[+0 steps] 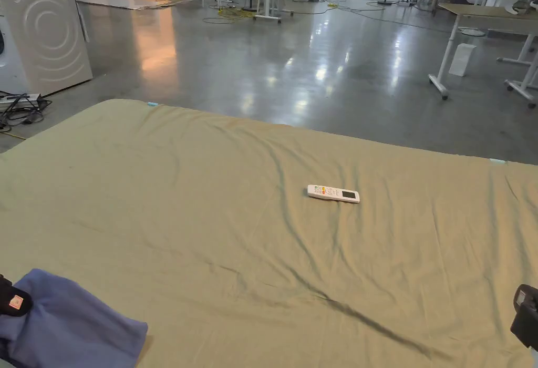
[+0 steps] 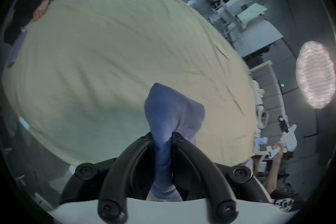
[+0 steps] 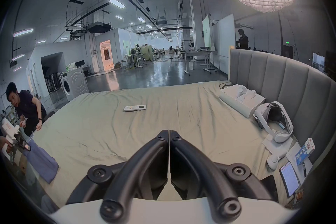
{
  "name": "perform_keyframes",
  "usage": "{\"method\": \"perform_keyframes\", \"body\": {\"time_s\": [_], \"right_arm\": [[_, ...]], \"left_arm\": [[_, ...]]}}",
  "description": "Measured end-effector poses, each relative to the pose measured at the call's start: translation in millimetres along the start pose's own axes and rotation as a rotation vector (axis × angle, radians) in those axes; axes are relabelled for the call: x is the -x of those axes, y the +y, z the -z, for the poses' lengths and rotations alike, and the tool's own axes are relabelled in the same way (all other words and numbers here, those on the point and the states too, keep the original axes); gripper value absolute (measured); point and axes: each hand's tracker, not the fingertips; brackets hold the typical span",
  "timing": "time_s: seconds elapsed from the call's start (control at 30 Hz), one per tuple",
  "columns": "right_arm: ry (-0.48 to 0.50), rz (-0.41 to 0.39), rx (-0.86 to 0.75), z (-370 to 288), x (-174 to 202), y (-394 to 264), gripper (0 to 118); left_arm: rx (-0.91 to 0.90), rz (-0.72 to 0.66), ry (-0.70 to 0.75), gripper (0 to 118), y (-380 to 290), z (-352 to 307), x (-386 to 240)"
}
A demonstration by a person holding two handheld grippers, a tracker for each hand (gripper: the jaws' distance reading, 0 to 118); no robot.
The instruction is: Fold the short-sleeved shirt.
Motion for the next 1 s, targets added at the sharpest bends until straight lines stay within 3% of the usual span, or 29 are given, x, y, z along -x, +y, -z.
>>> {"method": "perform_keyframes", "body": {"time_s": [0.13,0.3,0.43,0.47,0.63,1.0], "right_arm": [[0.02,0.009,0.001,-1,4,-4,1],[0.041,0.006,0.025,1,7,-10,1],[0.051,0.0,0.054,3,8,-17,1],[0.054,0.001,0.056,2,7,-19,1],[0.061,0.002,0.063,-1,7,-22,1],[0.067,0.014,0.033,-5,10,-17,1]], "left_arm": [[0.018,-0.012,0.092,18,10,16,25],[0.016,-0.021,0.156,18,0,27,7],[-0.021,0.013,0.279,39,3,20,-2],[-0.043,0.026,0.3,50,4,14,-5],[-0.133,0.029,0.321,51,7,-17,-18],[-0.429,0.232,0.098,51,-37,-3,-129]]}}
